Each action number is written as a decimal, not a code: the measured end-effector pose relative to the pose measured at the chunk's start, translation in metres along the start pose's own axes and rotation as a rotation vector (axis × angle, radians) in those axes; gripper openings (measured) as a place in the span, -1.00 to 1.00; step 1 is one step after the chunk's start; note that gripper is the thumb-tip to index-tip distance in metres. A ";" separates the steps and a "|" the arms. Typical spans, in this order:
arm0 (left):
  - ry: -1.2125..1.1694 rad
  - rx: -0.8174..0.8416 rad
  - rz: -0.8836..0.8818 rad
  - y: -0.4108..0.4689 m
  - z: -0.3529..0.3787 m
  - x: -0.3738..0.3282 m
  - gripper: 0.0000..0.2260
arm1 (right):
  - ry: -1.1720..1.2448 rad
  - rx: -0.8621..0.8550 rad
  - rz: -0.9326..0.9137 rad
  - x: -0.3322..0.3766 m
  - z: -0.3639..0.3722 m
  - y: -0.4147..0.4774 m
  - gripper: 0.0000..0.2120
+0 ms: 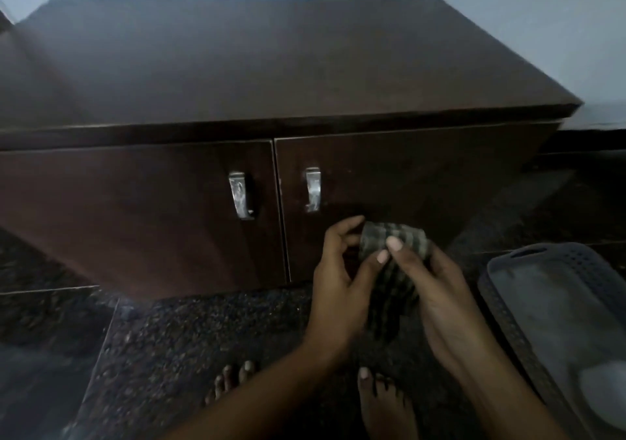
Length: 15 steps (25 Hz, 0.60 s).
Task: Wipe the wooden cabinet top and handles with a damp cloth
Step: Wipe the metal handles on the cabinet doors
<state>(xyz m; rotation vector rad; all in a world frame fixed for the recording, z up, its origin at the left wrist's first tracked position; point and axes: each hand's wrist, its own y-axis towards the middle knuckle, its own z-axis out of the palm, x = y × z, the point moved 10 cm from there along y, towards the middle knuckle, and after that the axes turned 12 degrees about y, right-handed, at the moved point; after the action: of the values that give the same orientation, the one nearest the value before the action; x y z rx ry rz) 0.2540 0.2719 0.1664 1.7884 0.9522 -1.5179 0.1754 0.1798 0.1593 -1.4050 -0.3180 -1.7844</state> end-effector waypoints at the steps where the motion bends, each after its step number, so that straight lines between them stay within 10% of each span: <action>1: -0.005 -0.051 0.028 0.000 -0.011 -0.001 -0.68 | -0.019 0.028 -0.032 -0.002 0.011 0.004 -0.68; 15: 0.053 -0.417 0.172 0.017 -0.087 -0.031 -0.94 | -0.154 -0.074 -0.345 0.025 0.077 0.027 -0.91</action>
<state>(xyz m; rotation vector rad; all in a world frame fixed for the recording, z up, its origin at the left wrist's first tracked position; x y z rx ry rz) 0.3137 0.3288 0.2117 1.5673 1.0238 -1.0771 0.2469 0.2014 0.2011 -1.6200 -0.6117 -1.9814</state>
